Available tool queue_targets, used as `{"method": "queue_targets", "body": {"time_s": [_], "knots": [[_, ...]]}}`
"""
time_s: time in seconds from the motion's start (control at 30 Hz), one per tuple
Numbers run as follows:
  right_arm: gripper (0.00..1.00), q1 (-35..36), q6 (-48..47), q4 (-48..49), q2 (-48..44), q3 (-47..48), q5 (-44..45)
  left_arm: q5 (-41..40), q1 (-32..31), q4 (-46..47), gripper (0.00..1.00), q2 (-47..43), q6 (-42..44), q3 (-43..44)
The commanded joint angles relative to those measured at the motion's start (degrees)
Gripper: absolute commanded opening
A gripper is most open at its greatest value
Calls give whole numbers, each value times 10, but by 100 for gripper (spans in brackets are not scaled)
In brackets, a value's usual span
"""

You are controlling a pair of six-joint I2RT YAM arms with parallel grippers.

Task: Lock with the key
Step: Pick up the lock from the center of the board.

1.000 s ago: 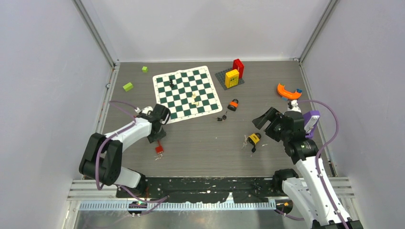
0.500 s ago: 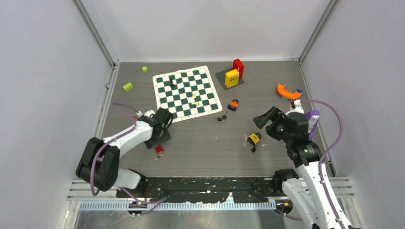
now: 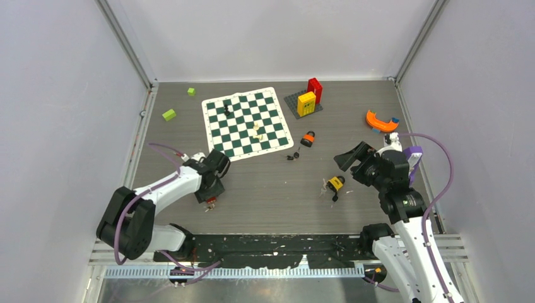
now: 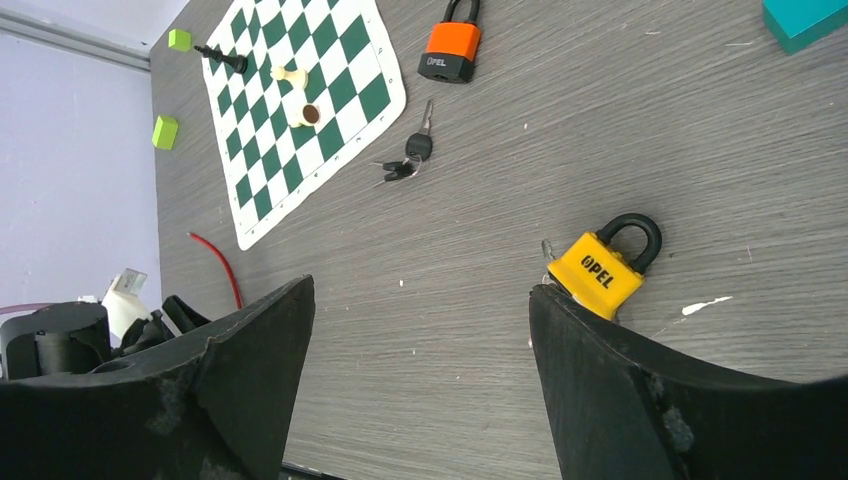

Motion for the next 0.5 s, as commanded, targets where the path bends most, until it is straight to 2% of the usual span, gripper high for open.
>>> {"method": "queue_targets", "body": {"time_s": [0.0,0.07,0.23,0.27,0.47], "knots": [[85,-1,3,10,-11,1,-6,0,-8,-11,47,-3,-14,-1],[85,-1,2,11,-13,1,-5,-2,-8,-8,40,1,-8,6],[84,-1,-8,8,-12,3,-16,-11,-11,6,2,4,18,23],[85,-1,-11,9,-11,3,-19,-12,-13,14,0,-2,24,24],[85,-1,-35,26,-2,1,-66,-30,-46,31,0,-51,60,29]]}}
